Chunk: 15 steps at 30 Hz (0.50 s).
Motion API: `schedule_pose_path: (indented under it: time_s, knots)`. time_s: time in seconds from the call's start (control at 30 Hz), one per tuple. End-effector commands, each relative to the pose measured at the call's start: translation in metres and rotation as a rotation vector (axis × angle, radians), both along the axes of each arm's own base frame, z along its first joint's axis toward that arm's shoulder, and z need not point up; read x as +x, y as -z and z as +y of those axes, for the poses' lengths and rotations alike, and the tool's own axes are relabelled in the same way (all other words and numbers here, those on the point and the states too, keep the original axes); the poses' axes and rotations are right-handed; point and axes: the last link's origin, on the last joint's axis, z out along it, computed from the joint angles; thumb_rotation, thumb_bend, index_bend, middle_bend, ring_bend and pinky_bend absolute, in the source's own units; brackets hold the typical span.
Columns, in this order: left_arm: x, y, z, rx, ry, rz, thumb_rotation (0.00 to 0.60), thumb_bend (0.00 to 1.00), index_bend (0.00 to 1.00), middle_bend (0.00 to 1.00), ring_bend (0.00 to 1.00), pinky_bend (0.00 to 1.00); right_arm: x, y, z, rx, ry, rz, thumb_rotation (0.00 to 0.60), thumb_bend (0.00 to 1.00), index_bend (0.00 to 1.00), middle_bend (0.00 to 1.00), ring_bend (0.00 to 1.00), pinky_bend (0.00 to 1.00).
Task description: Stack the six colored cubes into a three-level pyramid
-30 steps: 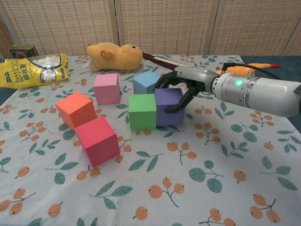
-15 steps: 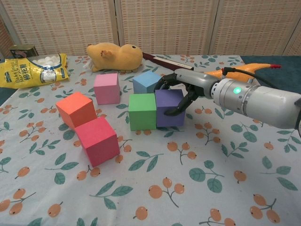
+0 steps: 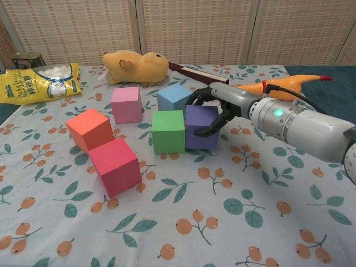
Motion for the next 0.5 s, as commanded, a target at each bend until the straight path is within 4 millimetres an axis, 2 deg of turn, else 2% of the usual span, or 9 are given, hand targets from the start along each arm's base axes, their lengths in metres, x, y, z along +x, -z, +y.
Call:
schedule_pose_path:
  time_s: [0.03, 0.5]
  knots:
    - [-0.0001, 0.0002, -0.0006, -0.002, 0.0, 0.001, 0.6, 0.33, 0.14, 0.12, 0.06, 0.03, 0.0025, 0.0029, 0.0006, 0.004, 0.007, -0.01, 0.6, 0.15, 0.26, 0.32, 0.05, 0.01]
    - [-0.0016, 0.001, -0.0005, -0.003, 0.001, -0.002, 0.6, 0.33, 0.14, 0.11, 0.06, 0.03, 0.0005, 0.0081, 0.0081, 0.005, 0.029, 0.002, 0.6, 0.15, 0.26, 0.32, 0.05, 0.0]
